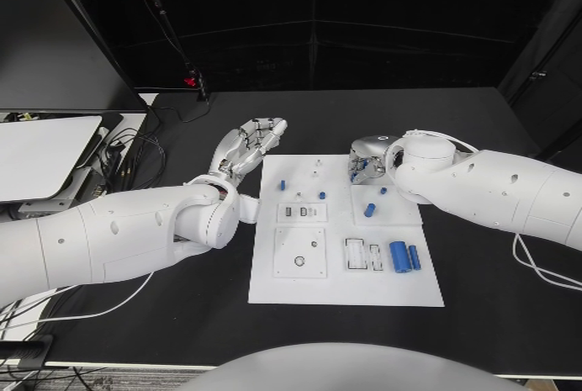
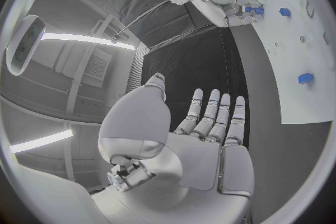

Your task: Assemble the parts on the task board

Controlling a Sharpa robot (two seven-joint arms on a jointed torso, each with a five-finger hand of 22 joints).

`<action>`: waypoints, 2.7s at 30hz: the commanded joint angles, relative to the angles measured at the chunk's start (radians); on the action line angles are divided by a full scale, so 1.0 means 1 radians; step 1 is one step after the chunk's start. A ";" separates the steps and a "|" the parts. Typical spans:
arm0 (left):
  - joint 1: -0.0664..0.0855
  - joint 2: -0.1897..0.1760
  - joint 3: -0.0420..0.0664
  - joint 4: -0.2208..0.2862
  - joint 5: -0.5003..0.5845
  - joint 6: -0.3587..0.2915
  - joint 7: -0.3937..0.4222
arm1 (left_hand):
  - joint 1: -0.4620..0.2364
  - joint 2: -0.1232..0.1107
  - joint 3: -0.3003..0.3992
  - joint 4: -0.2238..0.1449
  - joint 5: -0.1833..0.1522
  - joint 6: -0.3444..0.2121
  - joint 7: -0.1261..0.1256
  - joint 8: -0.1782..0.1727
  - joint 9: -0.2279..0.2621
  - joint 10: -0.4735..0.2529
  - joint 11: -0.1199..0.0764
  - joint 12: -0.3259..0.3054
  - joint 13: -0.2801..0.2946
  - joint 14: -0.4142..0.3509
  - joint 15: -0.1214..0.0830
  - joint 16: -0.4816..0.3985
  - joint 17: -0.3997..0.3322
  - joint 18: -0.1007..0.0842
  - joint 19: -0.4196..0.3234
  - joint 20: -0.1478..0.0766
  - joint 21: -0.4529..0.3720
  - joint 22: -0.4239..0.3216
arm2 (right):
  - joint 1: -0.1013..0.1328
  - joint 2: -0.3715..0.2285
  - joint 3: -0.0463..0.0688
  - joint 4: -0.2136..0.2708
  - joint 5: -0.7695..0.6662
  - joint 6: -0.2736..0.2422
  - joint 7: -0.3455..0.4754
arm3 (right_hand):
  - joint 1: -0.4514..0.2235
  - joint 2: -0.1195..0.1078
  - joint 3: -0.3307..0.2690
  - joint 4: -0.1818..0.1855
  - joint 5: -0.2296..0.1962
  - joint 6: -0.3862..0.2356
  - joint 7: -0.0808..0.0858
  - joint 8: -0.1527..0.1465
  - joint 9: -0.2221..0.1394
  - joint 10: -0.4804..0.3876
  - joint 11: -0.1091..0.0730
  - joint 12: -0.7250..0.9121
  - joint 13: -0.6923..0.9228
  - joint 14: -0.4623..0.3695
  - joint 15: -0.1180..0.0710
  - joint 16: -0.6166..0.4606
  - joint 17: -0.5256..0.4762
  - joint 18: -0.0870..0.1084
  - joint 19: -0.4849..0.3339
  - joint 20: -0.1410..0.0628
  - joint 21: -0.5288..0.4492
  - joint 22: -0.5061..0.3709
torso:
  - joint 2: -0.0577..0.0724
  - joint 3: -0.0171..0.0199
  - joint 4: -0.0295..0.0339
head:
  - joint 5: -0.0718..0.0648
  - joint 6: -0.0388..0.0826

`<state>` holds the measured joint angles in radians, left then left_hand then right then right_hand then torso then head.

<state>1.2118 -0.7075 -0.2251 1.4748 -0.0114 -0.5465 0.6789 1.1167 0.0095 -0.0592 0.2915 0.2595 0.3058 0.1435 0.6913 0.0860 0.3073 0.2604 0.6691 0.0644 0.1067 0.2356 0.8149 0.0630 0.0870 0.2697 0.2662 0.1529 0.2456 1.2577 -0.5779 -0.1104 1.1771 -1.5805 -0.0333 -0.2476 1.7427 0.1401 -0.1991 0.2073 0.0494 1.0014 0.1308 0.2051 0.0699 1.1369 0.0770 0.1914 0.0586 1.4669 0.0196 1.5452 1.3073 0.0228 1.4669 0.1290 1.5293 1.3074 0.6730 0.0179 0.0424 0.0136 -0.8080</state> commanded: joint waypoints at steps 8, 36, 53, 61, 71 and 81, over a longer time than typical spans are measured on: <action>0.002 0.000 0.001 0.001 -0.007 0.009 0.353 | 0.000 0.010 0.000 0.002 0.005 0.006 0.151 0.005 -0.001 0.004 -0.001 0.007 0.001 0.003 0.007 0.003 0.002 0.012 0.000 0.005 0.006 0.000 | -0.005 -0.017 -0.001 0.019 -0.001 -0.223 0.023 | 0.036 0.012 0.021 -0.001 -0.002 0.062 -0.003 0.014 0.007 0.045 -0.006 -0.026 0.002 0.076 -0.014 0.001 0.089 -0.005 0.064 -0.014 0.006 0.191 | 0.000 -0.0007 -0.0012 | 0.000 0.008; 0.002 0.002 0.001 -0.003 -0.007 0.006 0.353 | -0.001 0.011 -0.002 0.002 0.006 0.006 0.152 0.005 -0.002 0.004 0.000 0.007 0.001 0.003 0.008 0.003 0.002 0.012 -0.001 0.005 0.006 0.001 | -0.003 0.064 0.026 -0.053 0.094 -0.368 0.166 | 0.039 0.007 0.024 0.013 -0.002 0.086 0.000 0.005 0.006 0.062 -0.001 -0.063 0.001 0.077 -0.011 0.002 0.099 -0.006 0.067 -0.013 0.008 0.195 | 0.003 0.0008 0.0015 | 0.018 0.029; 0.002 0.006 0.001 -0.008 -0.007 0.008 0.353 | -0.001 0.011 -0.002 0.002 0.007 0.005 0.152 0.005 -0.002 0.004 0.000 0.007 0.001 0.003 0.008 0.003 0.002 0.012 0.000 0.005 0.007 0.001 | -0.004 0.163 0.026 -0.172 0.090 -0.287 0.166 | 0.045 0.006 0.028 0.017 -0.002 0.084 0.002 -0.005 0.003 0.063 0.001 -0.079 0.001 0.077 -0.009 0.002 0.099 -0.006 0.068 -0.012 0.009 0.197 | -0.001 -0.0008 -0.0009 | 0.034 0.019; 0.002 0.008 0.001 -0.010 -0.007 0.008 0.352 | -0.001 0.011 -0.002 0.002 0.007 0.005 0.152 0.005 -0.002 0.004 0.000 0.007 0.001 0.003 0.008 0.003 0.002 0.012 0.000 0.005 0.007 0.001 | -0.004 0.187 0.026 -0.201 0.088 -0.253 0.159 | 0.045 0.006 0.029 0.019 -0.002 0.082 0.003 -0.010 0.002 0.063 0.002 -0.086 0.001 0.077 -0.008 0.002 0.097 -0.006 0.068 -0.011 0.009 0.197 | -0.001 -0.0012 -0.0010 | 0.035 0.017; 0.002 0.008 0.001 -0.009 -0.007 0.007 0.351 | -0.001 0.011 -0.002 0.002 0.007 0.005 0.152 0.005 -0.002 0.004 0.000 0.007 0.001 0.003 0.008 0.003 0.002 0.012 0.000 0.005 0.007 0.001 | -0.010 0.211 0.026 -0.230 0.069 -0.240 0.151 | 0.047 0.006 0.030 0.022 -0.002 0.079 0.004 -0.016 0.000 0.061 0.003 -0.094 0.001 0.077 -0.007 0.002 0.096 -0.006 0.067 -0.010 0.008 0.197 | -0.002 -0.0012 -0.0008 | 0.038 0.013; 0.002 0.004 0.001 -0.008 -0.007 0.005 0.348 | -0.001 0.013 -0.003 0.002 0.007 0.005 0.152 0.005 -0.003 0.004 0.000 0.007 0.001 0.003 0.008 0.003 0.002 0.012 -0.001 0.005 0.007 0.001 | -0.019 0.232 0.026 -0.263 0.056 -0.228 0.149 | 0.046 0.005 0.031 0.024 -0.002 0.078 0.004 -0.020 0.000 0.060 0.005 -0.100 0.001 0.076 -0.006 0.002 0.094 -0.006 0.068 -0.010 0.009 0.198 | -0.002 -0.0015 -0.0011 | 0.040 0.008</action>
<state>1.2116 -0.7026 -0.2251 1.4654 -0.0116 -0.5462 0.6792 1.1131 0.0130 -0.0592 0.2915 0.2633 0.3058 0.1435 0.6913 0.0837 0.3071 0.2603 0.6728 0.0644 0.1102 0.2390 0.8148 0.0629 0.0869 0.2697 0.2662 0.1579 0.2458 1.2374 -0.3487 -0.0855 0.9171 -1.5093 -0.2750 -0.0955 1.7834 0.1382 -0.1686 0.2265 0.0437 1.0806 0.1324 0.1880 0.0676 1.1916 0.0789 0.0954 0.0586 1.4669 0.0123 1.5450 1.3073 0.0228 1.4668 0.1217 1.5330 1.3073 0.6713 0.0158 0.0406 0.0538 -0.7991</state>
